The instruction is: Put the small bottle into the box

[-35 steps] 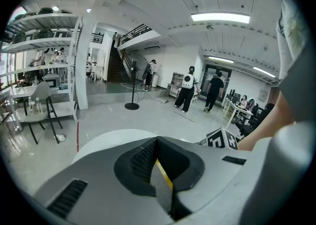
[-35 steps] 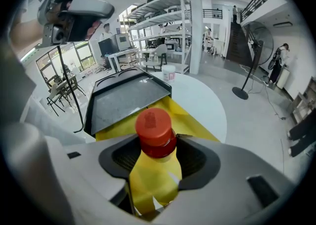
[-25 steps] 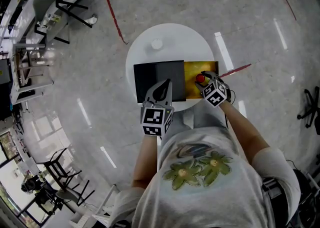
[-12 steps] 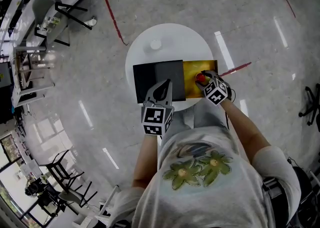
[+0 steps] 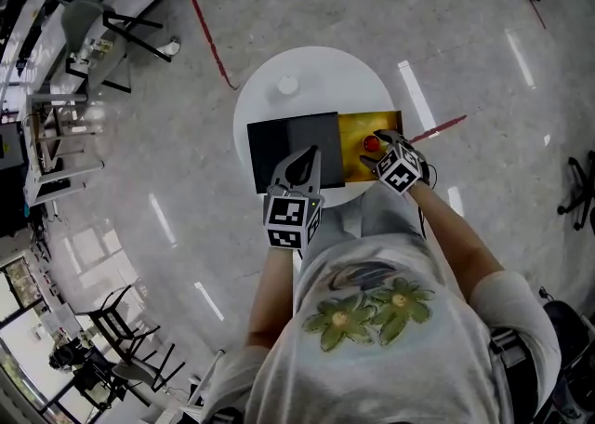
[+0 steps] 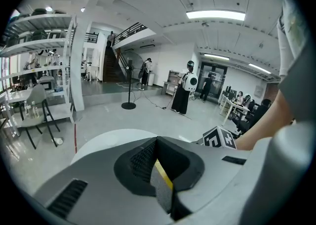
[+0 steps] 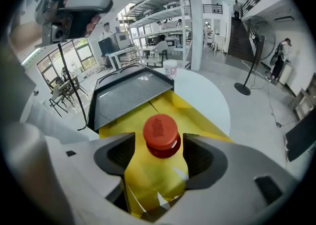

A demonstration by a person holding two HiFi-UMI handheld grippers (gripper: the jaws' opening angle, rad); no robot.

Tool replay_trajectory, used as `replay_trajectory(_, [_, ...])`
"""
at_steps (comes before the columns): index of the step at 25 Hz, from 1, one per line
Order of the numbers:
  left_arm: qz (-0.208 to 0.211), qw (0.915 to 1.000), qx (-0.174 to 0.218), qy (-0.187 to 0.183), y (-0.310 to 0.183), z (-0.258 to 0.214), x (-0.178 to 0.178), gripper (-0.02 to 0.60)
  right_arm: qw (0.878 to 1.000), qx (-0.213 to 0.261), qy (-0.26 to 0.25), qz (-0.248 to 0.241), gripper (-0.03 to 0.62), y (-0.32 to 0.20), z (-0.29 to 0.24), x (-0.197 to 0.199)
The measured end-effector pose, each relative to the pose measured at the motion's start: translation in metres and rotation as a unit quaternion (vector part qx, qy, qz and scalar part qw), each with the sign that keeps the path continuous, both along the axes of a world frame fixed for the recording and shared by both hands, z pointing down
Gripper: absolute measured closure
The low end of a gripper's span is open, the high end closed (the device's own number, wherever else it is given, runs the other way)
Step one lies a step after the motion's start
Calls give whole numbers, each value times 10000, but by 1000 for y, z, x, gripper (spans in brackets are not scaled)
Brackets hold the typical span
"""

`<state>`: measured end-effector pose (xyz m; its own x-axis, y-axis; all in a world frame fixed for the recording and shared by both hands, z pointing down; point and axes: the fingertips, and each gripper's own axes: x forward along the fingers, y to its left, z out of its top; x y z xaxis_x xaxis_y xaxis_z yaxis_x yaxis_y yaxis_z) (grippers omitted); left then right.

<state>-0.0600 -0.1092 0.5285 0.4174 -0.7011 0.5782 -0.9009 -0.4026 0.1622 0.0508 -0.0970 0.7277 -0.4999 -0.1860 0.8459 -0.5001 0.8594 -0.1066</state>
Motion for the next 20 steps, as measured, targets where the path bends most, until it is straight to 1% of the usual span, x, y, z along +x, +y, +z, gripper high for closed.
replay_trajectory(3, [19,10000,42,25,-2,-2,1,578,9993,207,-238,182,283,-7,-21,-3])
replay_trajectory(6, [47,9999,103,70,0,-5,1,578,9964,449,-541,477,295,-13,-51,-6])
replay_trajectory(9, [90,9998,162,106,4,-10,3,578,9910,521,-844,893,299,-15,-81,-5])
replay_trajectory(12, [138,9995,230,167,4,-17,3,578,9835,655,-1153,1229,323,-19,-114,-5])
replay_trajectory(16, [213,9990,305,251,0,-23,1,578,9711,1020,-1481,1568,390,-27,-152,-4])
replay_trajectory(19, [309,9983,375,322,-3,-30,5,578,9594,1376,-1666,1811,483,-31,-179,0])
replay_trajectory(20, [353,9979,408,346,-3,-33,6,578,9553,1472,-1715,1904,526,-31,-187,2])
